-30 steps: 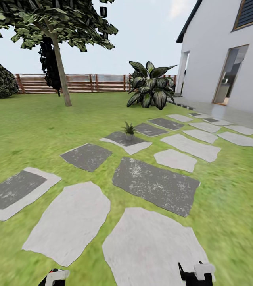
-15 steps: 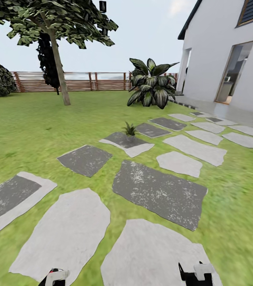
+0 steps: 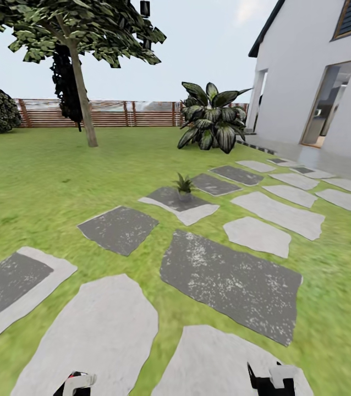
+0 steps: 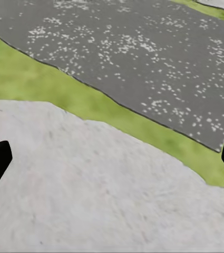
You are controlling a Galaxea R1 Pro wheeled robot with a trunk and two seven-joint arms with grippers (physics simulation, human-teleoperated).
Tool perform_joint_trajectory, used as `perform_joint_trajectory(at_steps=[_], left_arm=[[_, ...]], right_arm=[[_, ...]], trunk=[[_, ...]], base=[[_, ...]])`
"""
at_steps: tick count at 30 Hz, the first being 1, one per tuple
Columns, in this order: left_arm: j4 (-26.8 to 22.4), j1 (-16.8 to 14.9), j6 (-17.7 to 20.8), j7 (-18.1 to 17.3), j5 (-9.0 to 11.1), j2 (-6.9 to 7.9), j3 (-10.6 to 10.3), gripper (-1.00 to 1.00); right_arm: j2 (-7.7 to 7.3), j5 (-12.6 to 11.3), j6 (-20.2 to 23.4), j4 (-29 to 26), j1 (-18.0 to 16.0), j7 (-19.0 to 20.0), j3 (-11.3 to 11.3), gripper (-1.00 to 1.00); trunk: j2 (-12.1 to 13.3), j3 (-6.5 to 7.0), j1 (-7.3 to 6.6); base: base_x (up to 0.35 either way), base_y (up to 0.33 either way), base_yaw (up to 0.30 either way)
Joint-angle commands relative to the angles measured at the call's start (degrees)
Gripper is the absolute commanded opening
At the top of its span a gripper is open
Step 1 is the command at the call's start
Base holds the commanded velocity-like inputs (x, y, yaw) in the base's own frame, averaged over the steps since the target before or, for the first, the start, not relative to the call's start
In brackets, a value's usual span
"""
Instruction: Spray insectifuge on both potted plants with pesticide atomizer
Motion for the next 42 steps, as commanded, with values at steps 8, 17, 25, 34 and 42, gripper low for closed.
perform_joint_trajectory(at_steps=[8,17,25,34,42], left_arm=[[0.0,0.0,-0.2,-0.1,0.1,-0.01,0.1,-1.00],[0.0,0.0,-0.2,-0.1,0.1,-0.01,0.1,-1.00],[0.0,0.0,-0.2,-0.1,0.1,-0.01,0.1,-1.00],[0.0,0.0,-0.2,-0.1,0.1,-0.01,0.1,-1.00],[0.0,0.0,-0.2,-0.1,0.1,-0.01,0.1,-1.00]], right_arm=[[-0.01,0.2,-0.2,0.0,0.0,0.0,0.0,1.00],[-0.01,0.2,-0.2,0.1,0.0,0.0,0.0,1.00],[-0.01,0.3,-0.2,0.1,0.0,0.0,0.0,1.00],[-0.01,0.2,-0.2,0.1,0.0,0.0,0.0,1.00],[-0.01,0.3,-0.2,0.1,0.0,0.0,0.0,1.00]], trunk=[[0.0,-0.05,0.02],[0.0,-0.05,0.02],[0.0,-0.05,0.02],[0.0,-0.05,0.02],[0.0,-0.05,0.02]], base=[[0.339,0.088,0.000],[0.339,0.086,0.000],[0.339,0.086,0.000],[0.339,0.086,0.000],[0.339,0.086,0.000]])
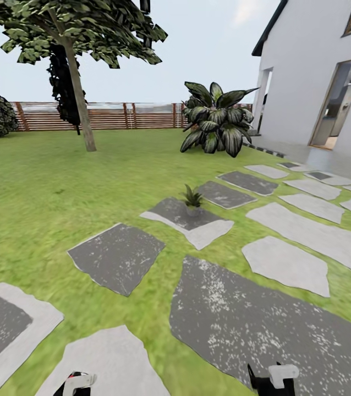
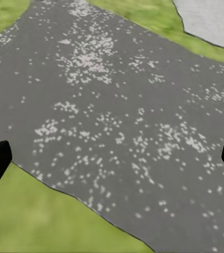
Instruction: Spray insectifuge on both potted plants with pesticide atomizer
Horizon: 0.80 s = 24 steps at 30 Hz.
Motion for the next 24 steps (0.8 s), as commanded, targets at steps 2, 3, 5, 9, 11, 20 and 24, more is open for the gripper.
perform_joint_trajectory(at_steps=[2,3,5,9,11,20,24], left_arm=[[0.0,0.0,-0.2,-0.1,0.1,-0.01,0.2,-1.00],[0.0,0.0,-0.2,-0.1,0.1,-0.01,0.2,-1.00],[0.0,0.0,-0.2,-0.1,0.1,-0.01,0.2,-1.00],[0.0,0.0,-0.2,-0.1,0.1,-0.01,0.2,-1.00],[0.0,0.0,-0.2,-0.1,0.1,-0.01,0.2,-1.00],[0.0,0.0,-0.2,-0.1,0.1,-0.01,0.2,-1.00],[0.0,0.0,-0.2,-0.1,0.1,-0.01,0.2,-1.00]], right_arm=[[-0.01,0.3,-0.2,0.1,0.0,0.0,0.0,1.00],[-0.01,0.2,-0.2,0.1,0.0,0.0,0.0,1.00],[-0.01,0.2,-0.2,0.0,0.0,0.0,0.0,1.00],[-0.01,0.2,-0.2,0.0,0.0,0.0,0.0,1.00],[-0.01,0.2,-0.2,0.0,0.0,0.0,0.0,1.00],[-0.01,0.2,-0.2,0.1,0.0,0.0,0.0,1.00],[-0.01,0.2,-0.2,0.0,0.0,0.0,0.0,1.00]], trunk=[[0.0,-0.05,0.02],[0.0,-0.05,0.02],[0.0,-0.05,0.02],[0.0,-0.05,0.02],[0.0,-0.05,0.02],[0.0,-0.05,0.02],[0.0,-0.05,0.02]], base=[[0.339,0.086,0.000],[0.339,0.086,0.000],[0.339,0.086,0.000],[0.339,0.086,0.000],[0.339,0.086,0.000],[0.339,0.086,0.000],[0.339,0.086,0.000]])
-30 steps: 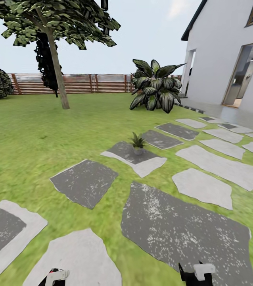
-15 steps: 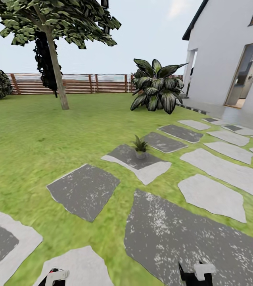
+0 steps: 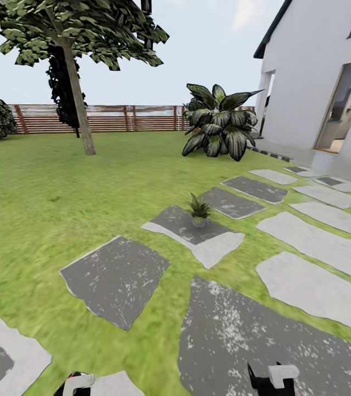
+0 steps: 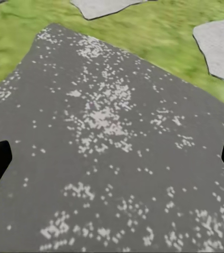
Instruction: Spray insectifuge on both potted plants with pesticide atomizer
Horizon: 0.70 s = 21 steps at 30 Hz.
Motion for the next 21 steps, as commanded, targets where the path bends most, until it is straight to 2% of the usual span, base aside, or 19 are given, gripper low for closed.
perform_joint_trajectory(at_steps=[1,9,21], left_arm=[[0.0,0.0,-0.2,-0.1,0.1,-0.01,0.1,-1.00],[0.0,0.0,-0.2,-0.1,0.1,-0.01,0.1,-1.00],[0.0,0.0,-0.2,-0.1,0.1,-0.01,0.1,-1.00]], right_arm=[[-0.01,0.3,-0.2,0.0,0.0,0.0,0.0,1.00],[-0.01,0.2,-0.2,0.0,0.0,0.0,0.0,1.00],[-0.01,0.2,-0.2,0.0,0.0,0.0,0.0,1.00]], trunk=[[0.0,-0.05,0.02],[0.0,-0.05,0.02],[0.0,-0.03,0.02]], base=[[0.339,0.086,0.000],[0.339,0.086,-0.014],[0.339,0.077,-0.240]])
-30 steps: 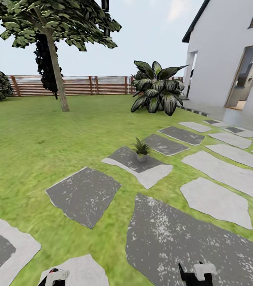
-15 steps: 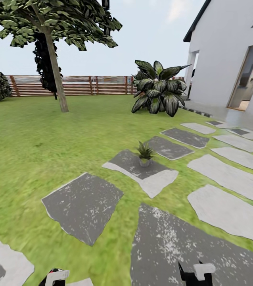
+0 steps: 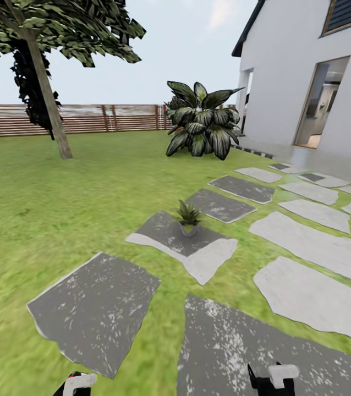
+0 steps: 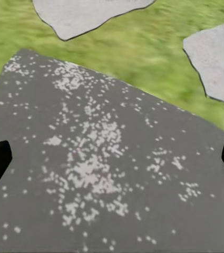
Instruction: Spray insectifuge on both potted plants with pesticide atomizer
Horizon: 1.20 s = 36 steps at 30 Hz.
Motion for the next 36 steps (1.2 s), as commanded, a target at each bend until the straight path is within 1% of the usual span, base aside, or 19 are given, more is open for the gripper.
perform_joint_trajectory(at_steps=[1,5,8,36], left_arm=[[0.0,0.0,-0.2,-0.1,0.1,-0.01,0.2,-1.00],[0.0,0.0,-0.2,-0.1,0.1,-0.01,0.2,-1.00],[0.0,0.0,-0.2,-0.1,0.1,-0.01,0.2,-1.00],[0.0,0.0,-0.2,-0.1,0.0,-0.01,0.2,-1.00]], right_arm=[[0.00,0.2,-0.2,0.1,0.0,0.0,0.0,1.00],[0.00,0.2,-0.2,0.1,0.0,0.0,0.0,1.00],[0.00,0.2,-0.2,0.0,0.0,0.0,0.0,1.00],[0.00,0.2,-0.2,0.0,0.0,0.0,0.0,1.00]], trunk=[[0.0,-0.04,0.02],[0.0,0.04,0.02],[0.0,0.07,0.02],[0.0,0.08,0.02]], base=[[0.339,0.017,-0.262],[0.339,0.006,-0.248],[0.339,0.001,-0.080],[0.339,0.000,-0.003]])
